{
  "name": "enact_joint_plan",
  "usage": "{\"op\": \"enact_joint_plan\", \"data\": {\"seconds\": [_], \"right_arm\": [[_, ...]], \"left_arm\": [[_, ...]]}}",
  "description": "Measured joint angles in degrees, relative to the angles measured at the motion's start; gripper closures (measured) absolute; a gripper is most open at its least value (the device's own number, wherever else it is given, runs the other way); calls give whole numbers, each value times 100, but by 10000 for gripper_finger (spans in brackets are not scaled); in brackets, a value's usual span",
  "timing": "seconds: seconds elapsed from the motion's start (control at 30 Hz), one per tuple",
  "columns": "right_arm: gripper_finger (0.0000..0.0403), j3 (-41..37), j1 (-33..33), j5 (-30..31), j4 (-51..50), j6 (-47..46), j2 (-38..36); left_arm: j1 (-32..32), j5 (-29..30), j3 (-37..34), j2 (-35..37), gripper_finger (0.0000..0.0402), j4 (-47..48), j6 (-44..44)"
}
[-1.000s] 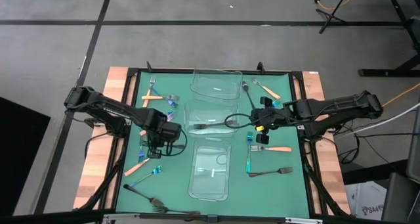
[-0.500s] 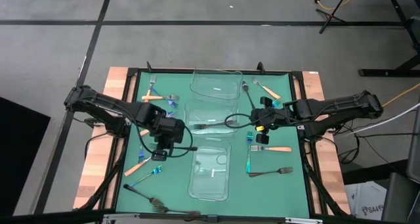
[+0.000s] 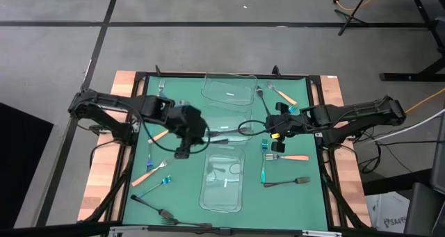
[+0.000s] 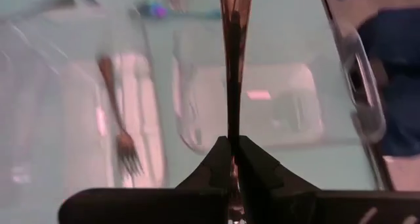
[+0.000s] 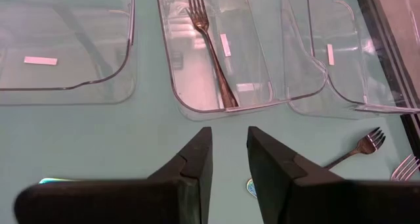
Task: Sort silverware by color (type)
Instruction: Put the black fork into the middle transparent bin
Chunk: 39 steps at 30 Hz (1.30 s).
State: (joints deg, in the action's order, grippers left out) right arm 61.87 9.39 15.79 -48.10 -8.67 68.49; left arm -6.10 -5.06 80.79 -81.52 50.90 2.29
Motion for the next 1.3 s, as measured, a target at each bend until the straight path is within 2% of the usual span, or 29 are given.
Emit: {"op": "enact_joint_plan", "data": {"seconds": [0.37, 0.6, 0.97, 1.3], "right_arm": [[317, 0, 0, -1, -4, 0, 0], [317, 0, 0, -384, -4, -4, 0], [317, 0, 0, -391, -22, -2, 0], [317, 0, -2, -389, -24, -2, 0]], "left_arm": [[976, -4, 4, -612, 396, -1074, -1122], [1381, -8, 4, -1181, 396, -1495, -1548], [1645, -11, 2, -2135, 396, -1777, -1699], [1697, -9, 2, -2638, 396, -1738, -1621]]}}
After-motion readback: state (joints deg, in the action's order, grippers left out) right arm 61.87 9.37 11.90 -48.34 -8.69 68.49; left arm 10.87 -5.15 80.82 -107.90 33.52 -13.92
